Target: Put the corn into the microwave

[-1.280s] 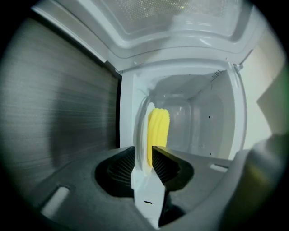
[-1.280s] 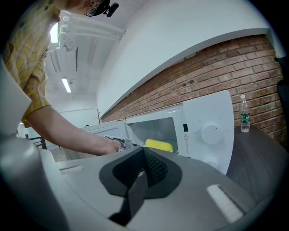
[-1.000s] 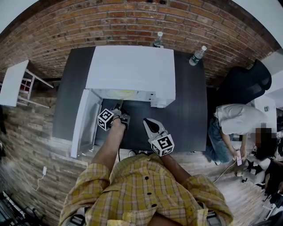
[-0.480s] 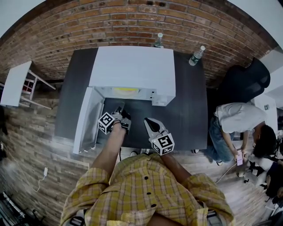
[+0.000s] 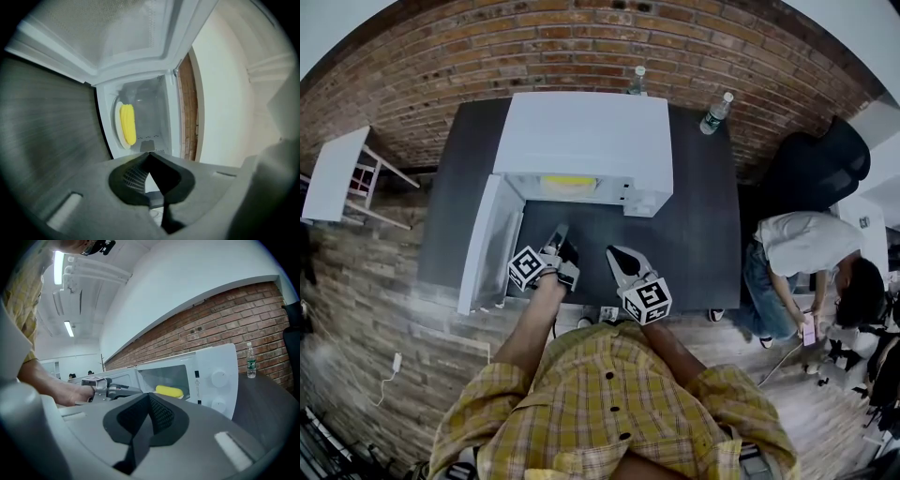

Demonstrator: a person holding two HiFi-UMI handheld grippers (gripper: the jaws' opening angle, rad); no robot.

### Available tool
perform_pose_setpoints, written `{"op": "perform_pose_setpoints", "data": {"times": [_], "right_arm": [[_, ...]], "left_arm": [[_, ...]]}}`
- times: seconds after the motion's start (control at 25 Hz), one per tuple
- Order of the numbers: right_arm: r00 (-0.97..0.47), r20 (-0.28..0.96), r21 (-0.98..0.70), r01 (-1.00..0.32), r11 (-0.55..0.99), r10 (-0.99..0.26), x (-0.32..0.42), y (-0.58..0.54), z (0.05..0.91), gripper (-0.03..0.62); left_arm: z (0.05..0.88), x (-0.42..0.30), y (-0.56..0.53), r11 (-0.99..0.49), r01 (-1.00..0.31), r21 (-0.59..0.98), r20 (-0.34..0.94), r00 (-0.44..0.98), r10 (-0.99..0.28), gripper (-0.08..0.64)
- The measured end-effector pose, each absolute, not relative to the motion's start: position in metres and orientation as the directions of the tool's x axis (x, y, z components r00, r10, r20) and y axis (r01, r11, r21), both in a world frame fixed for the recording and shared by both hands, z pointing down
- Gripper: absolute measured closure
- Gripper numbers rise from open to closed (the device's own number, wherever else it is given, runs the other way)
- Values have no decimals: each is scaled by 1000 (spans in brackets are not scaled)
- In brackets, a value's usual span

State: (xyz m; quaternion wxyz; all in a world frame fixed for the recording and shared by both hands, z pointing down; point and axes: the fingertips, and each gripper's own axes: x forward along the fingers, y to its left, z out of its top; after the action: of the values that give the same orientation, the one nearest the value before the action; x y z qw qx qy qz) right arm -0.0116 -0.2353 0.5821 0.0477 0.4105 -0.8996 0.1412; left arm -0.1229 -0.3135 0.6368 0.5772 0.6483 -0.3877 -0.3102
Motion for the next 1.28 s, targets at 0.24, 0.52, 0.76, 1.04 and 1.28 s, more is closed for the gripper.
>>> {"op": "perform_pose_setpoints", "data": {"times": [0.24, 0.52, 0.76, 1.04, 1.28], "right_arm": [[-660, 161, -267, -745, 611, -734, -13, -228, 575, 589], [-645, 168, -268, -758, 595, -746, -12, -219, 576, 589], [-637, 169, -265, -764, 588, -752, -10, -212, 576, 589], [-642, 182, -247, -763, 597, -745, -12, -203, 579, 589], [-647, 195, -245, -760, 602, -737, -14, -197, 584, 589]], "left_arm": [[613, -119, -283, -155, -121, 981, -67, 533, -844, 561], [607, -107, -250, -195, -258, 946, -7, 588, -809, 561], [590, -97, -233, -400, -505, 765, 25, 643, -766, 561], [602, -93, -213, -492, -611, 620, 83, 675, -733, 561], [600, -91, -205, -536, -666, 519, 119, 677, -726, 561]]}}
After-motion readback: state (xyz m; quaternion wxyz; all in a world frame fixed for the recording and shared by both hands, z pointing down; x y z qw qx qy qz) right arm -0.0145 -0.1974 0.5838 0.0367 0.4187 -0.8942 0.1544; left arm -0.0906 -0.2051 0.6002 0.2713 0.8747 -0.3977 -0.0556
